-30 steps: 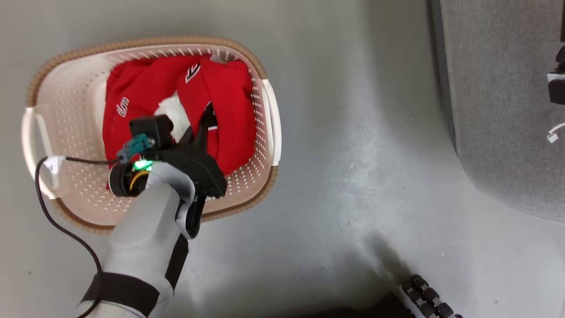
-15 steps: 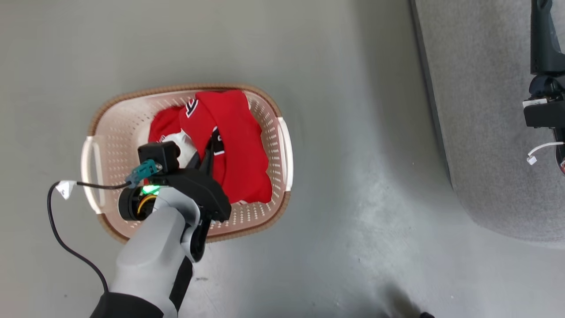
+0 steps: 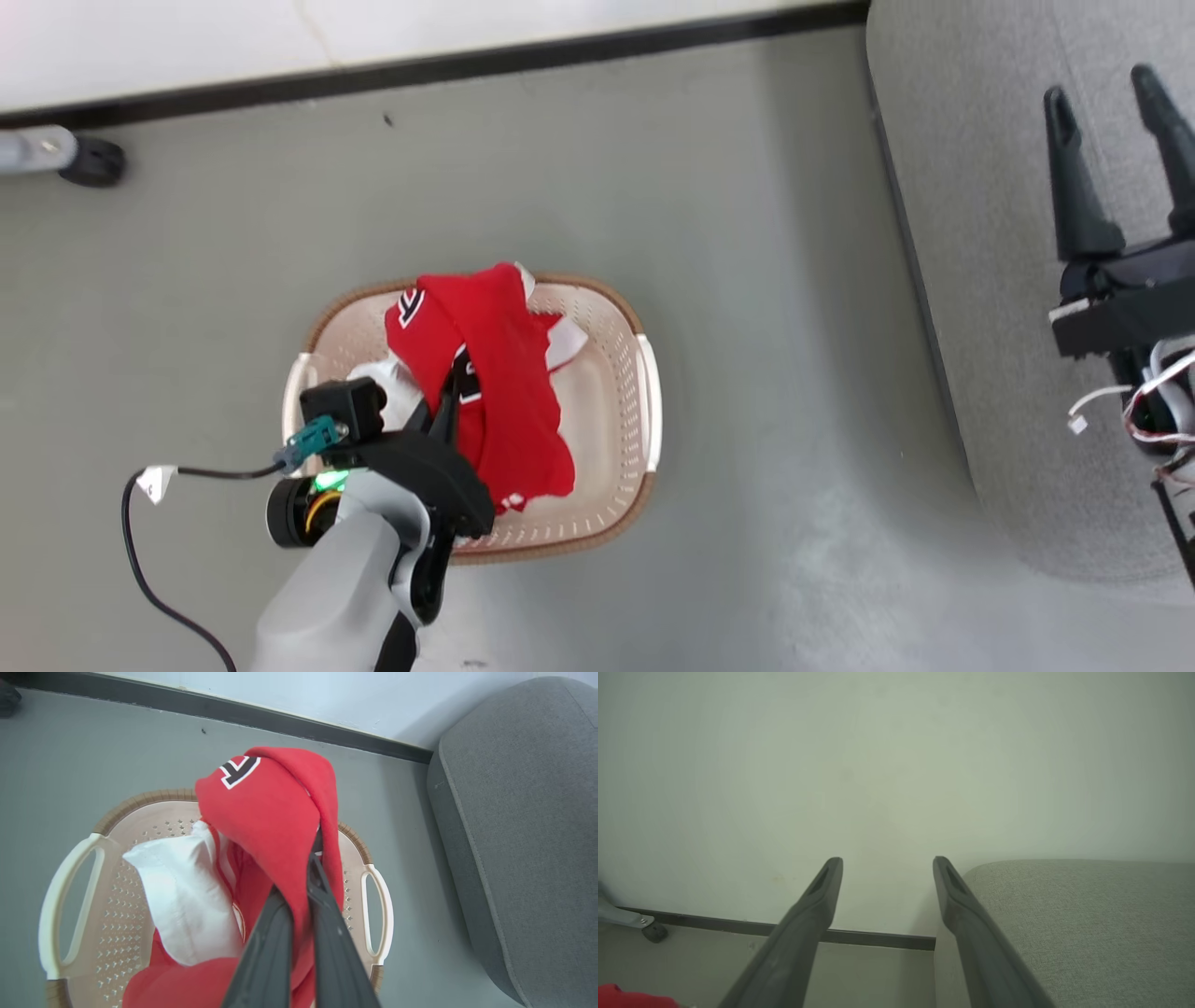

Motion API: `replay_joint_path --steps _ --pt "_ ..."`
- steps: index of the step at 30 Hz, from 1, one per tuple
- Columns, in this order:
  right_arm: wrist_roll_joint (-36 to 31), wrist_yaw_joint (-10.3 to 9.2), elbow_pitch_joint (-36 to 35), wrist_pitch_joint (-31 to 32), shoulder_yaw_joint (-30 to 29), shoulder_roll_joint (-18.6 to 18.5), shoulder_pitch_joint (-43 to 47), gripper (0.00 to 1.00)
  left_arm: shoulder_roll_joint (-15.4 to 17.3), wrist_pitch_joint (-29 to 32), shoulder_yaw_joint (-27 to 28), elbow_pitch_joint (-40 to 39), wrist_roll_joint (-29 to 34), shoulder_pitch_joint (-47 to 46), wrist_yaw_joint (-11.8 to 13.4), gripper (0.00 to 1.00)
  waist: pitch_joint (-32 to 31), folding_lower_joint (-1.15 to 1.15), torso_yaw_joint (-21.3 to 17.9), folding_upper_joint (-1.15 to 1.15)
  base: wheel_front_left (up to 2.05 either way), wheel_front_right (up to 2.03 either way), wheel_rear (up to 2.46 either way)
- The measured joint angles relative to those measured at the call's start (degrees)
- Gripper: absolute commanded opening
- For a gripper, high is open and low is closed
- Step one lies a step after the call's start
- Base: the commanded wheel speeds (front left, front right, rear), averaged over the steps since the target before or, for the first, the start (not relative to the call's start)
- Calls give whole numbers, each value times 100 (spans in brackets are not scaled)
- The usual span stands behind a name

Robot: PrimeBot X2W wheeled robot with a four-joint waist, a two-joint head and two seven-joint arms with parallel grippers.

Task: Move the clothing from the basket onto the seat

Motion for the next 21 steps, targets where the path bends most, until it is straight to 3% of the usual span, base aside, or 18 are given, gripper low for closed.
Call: replay_joint_path --steps 12,21 --pt "1 0 383 1 197 233 487 100 48 0 380 -204 209 556 48 0 -1030 -1 279 0 0 0 0" --pt "0 0 364 1 279 337 945 100 218 0 588 -1093 676 742 75 0 -1733 0 451 -1 0 0 0"
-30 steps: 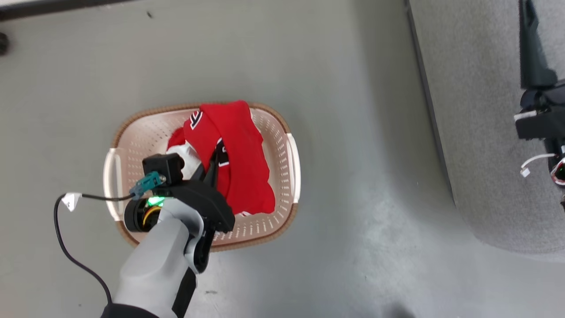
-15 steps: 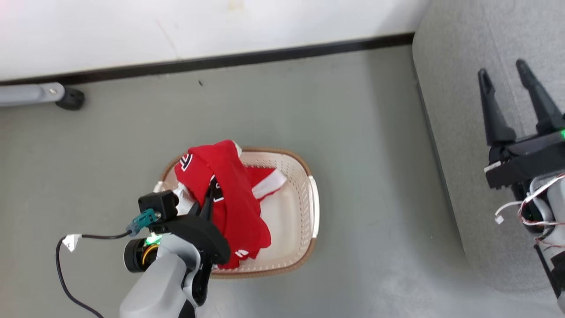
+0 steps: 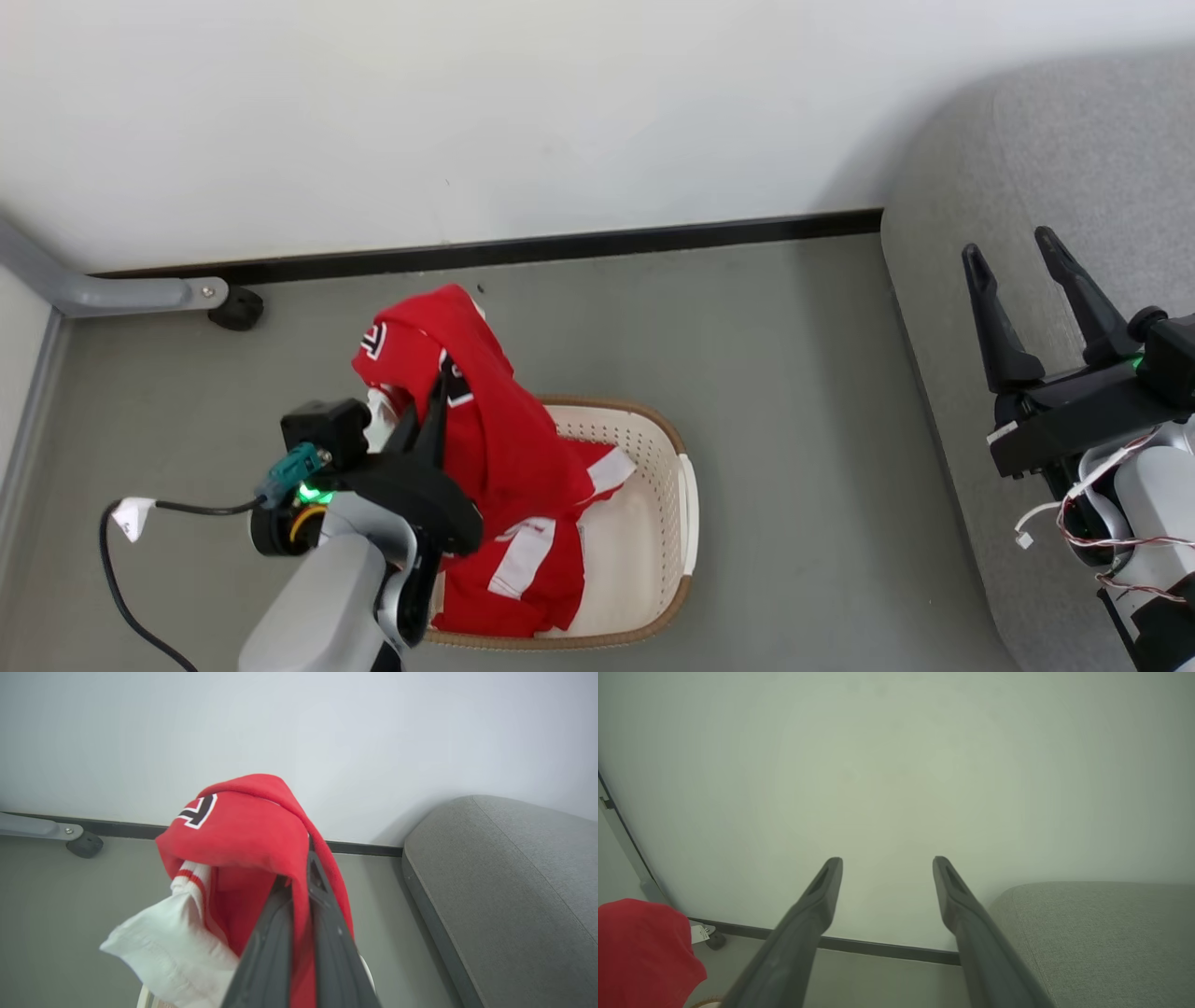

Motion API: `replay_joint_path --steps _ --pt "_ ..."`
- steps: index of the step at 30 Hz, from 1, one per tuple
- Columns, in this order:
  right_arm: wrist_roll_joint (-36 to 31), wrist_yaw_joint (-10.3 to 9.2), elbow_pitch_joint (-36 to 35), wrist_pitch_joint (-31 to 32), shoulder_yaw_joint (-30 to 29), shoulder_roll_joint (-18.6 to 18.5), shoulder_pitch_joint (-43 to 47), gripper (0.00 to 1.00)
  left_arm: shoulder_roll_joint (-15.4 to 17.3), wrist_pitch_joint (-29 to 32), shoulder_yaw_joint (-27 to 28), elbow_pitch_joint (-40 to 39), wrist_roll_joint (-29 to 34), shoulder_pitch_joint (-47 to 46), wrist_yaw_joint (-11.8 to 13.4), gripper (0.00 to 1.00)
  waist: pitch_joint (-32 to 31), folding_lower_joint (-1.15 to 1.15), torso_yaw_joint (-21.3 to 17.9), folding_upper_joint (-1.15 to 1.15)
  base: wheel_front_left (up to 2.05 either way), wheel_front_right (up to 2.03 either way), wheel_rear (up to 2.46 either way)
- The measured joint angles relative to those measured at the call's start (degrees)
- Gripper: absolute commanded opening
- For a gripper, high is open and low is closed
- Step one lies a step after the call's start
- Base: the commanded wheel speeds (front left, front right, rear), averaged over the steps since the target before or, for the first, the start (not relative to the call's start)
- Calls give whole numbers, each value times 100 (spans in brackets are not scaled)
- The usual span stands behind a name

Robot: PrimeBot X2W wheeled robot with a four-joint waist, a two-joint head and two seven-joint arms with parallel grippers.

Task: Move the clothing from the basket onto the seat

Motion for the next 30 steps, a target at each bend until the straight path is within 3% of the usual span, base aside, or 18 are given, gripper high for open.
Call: replay_joint_path --steps 12,30 --pt "-3 0 -19 0 110 27 85 100 176 -1 354 -1419 673 121 223 0 -255 1 109 1 0 0 0" --pt "-3 0 191 0 170 282 330 100 191 -1 488 -2846 1303 478 167 0 -622 1 154 1 0 0 0"
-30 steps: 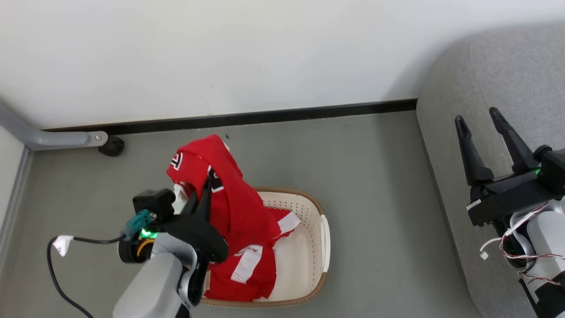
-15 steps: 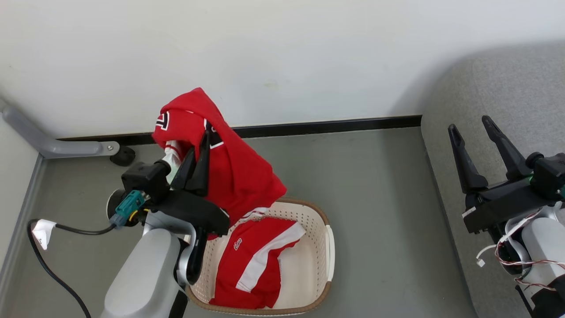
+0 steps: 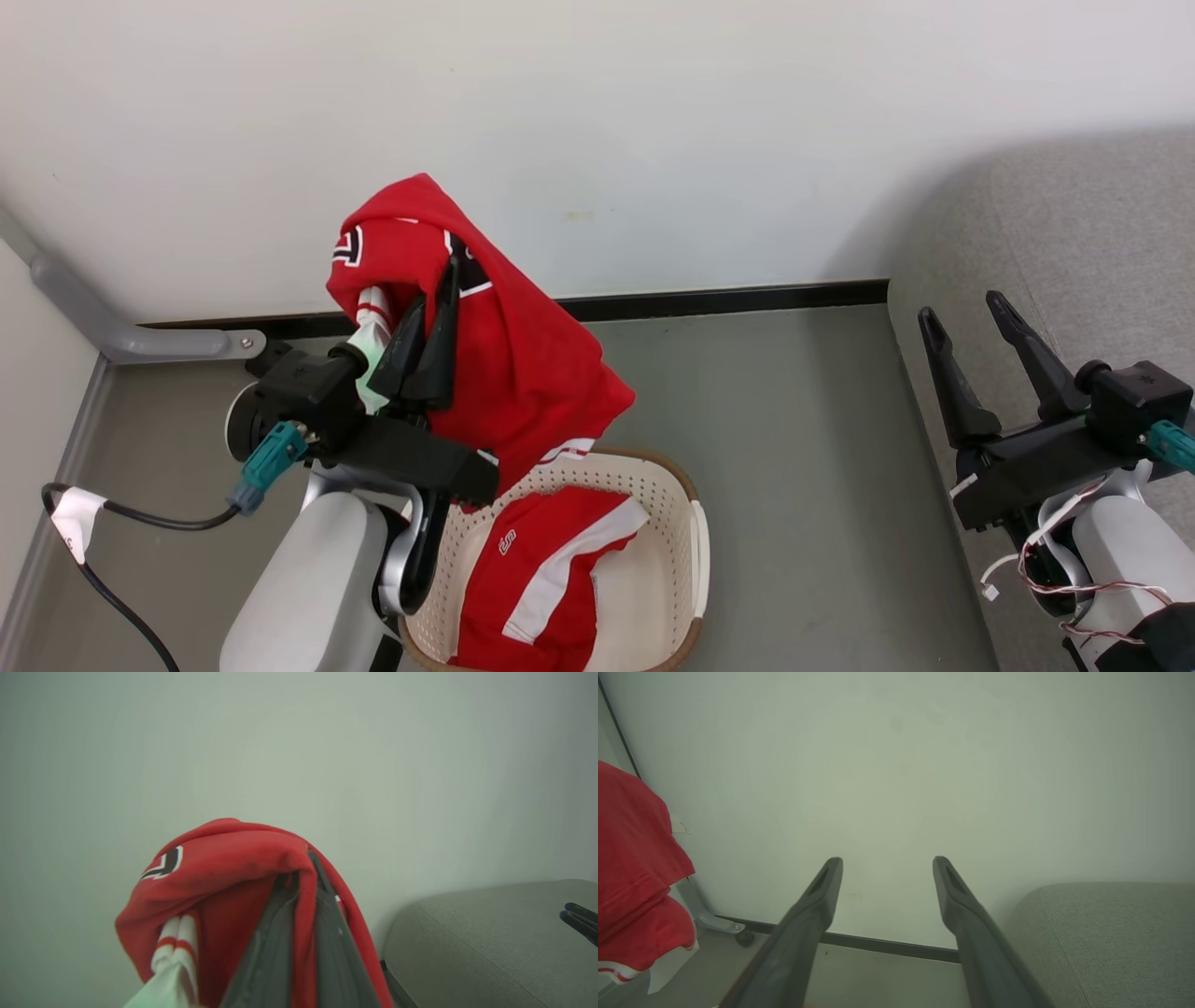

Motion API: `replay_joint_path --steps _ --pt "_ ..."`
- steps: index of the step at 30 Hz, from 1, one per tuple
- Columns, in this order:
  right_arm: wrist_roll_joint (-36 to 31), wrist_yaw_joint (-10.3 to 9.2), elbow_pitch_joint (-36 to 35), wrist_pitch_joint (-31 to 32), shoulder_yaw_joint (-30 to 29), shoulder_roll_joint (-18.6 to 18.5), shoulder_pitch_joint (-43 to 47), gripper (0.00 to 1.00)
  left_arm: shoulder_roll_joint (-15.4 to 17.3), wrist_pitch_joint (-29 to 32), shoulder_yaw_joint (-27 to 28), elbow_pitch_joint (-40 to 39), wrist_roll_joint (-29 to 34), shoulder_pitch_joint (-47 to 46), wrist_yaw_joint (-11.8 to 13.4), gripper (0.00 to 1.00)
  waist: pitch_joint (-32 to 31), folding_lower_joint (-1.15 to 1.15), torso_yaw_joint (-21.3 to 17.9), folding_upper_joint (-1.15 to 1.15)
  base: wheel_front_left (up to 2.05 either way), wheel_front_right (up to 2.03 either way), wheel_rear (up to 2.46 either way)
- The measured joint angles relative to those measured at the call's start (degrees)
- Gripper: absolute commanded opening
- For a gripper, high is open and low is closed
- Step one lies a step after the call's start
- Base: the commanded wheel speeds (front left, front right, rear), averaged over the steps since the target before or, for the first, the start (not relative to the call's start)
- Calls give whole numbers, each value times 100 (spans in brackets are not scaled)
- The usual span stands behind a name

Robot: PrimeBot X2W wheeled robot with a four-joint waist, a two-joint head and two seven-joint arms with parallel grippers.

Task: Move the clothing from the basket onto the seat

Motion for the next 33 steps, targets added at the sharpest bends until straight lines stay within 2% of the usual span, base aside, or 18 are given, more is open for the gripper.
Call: replay_joint_path --steps 14,24,33 --pt "2 0 -197 0 136 26 35 100 -31 -1 69 -474 250 158 -54 0 -50 0 -34 0 0 0 0" --pt "160 0 -1021 -1 1401 137 -537 100 -125 -1 -5 -590 352 197 -145 0 40 0 -3 0 0 0 0" --pt "366 4 -1085 -1 2568 127 -855 100 -230 -1 -96 -623 404 170 -203 0 119 0 114 0 0 0 0"
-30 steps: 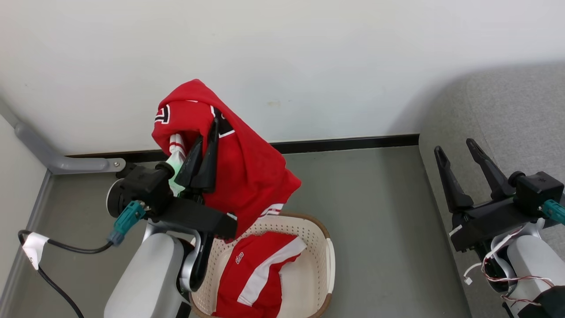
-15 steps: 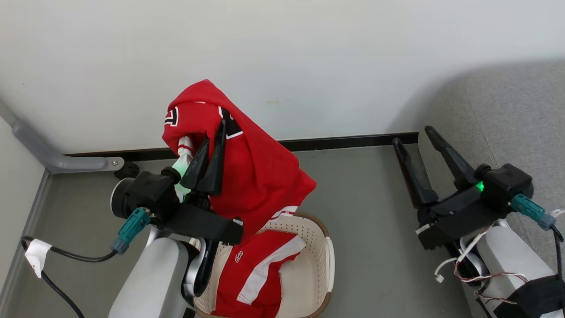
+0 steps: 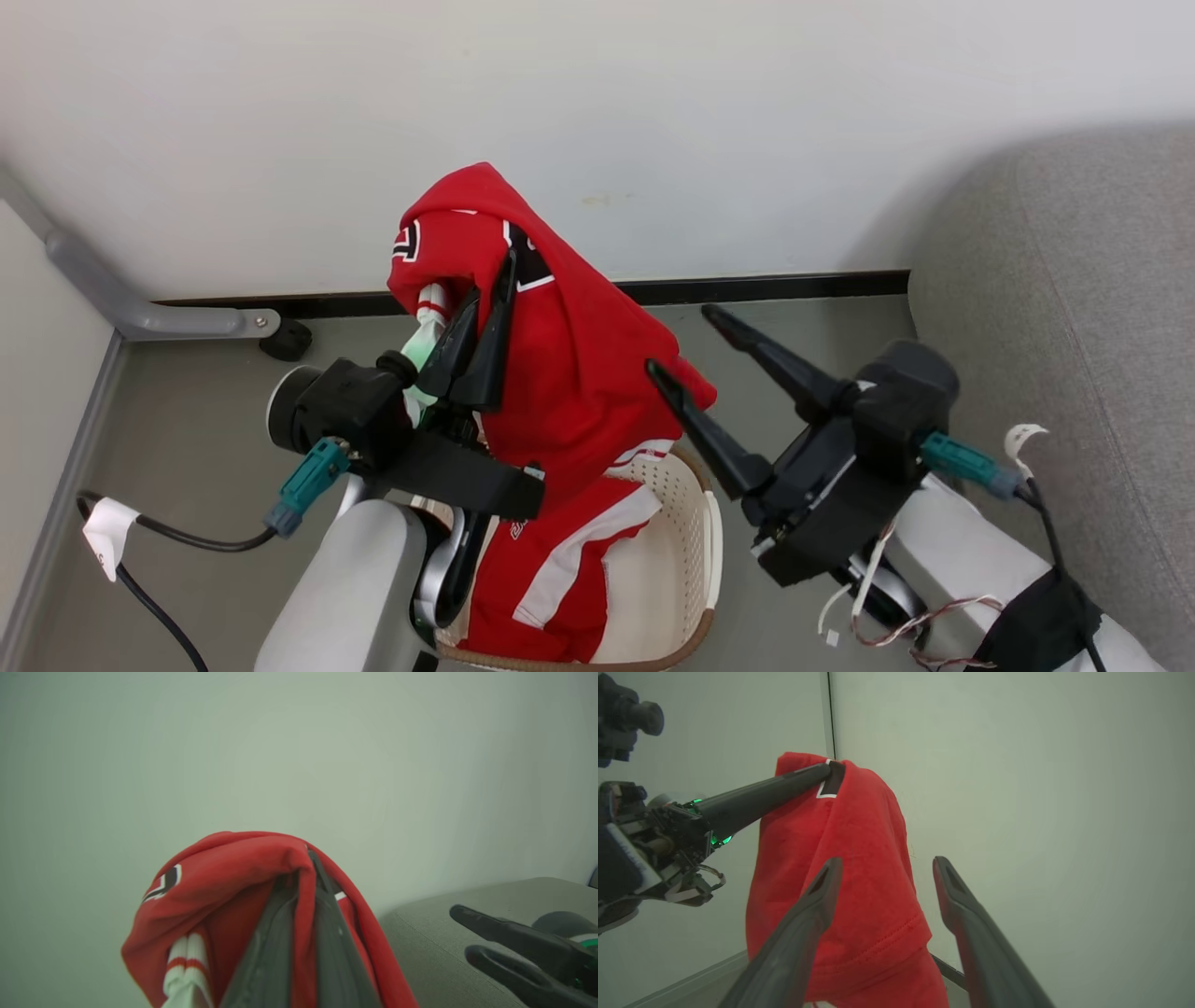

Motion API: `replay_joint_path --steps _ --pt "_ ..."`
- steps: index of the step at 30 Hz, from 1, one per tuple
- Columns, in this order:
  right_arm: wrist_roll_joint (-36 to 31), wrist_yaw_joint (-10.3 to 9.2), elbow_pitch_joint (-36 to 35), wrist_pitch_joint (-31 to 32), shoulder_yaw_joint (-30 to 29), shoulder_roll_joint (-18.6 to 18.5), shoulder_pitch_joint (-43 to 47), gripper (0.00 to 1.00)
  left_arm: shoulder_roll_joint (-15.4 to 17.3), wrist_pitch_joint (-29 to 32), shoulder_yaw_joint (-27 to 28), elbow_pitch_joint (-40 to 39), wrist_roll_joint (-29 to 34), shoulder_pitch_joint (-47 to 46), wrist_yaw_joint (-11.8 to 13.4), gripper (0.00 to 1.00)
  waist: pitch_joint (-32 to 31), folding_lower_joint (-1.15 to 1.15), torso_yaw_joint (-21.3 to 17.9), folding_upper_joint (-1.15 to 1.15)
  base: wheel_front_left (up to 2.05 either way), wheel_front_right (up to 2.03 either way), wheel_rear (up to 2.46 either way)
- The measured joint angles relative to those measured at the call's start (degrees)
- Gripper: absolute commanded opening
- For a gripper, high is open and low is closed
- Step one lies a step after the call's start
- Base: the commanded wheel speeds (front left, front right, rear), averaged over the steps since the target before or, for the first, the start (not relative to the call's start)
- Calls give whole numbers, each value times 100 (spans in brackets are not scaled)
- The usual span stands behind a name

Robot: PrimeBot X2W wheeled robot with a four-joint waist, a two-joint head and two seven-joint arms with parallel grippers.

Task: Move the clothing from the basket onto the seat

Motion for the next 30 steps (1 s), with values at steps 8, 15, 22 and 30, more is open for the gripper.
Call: replay_joint_path --steps 8,15,22,30 --pt "110 1 250 0 1002 -18 -394 100 -26 0 -63 -31 42 -28 -46 0 70 0 132 0 0 0 0" --pt "146 1 705 1 1217 -35 -684 100 -75 0 -178 -62 42 -145 -69 0 140 0 263 0 0 0 0" --pt "325 1 1127 0 1223 40 -875 100 -109 0 -361 -100 51 -198 -103 0 195 0 392 0 0 0 0" --pt "465 1 1695 1 1132 241 -1266 100 -126 0 -646 -210 58 -278 -199 0 231 0 596 0 0 0 0"
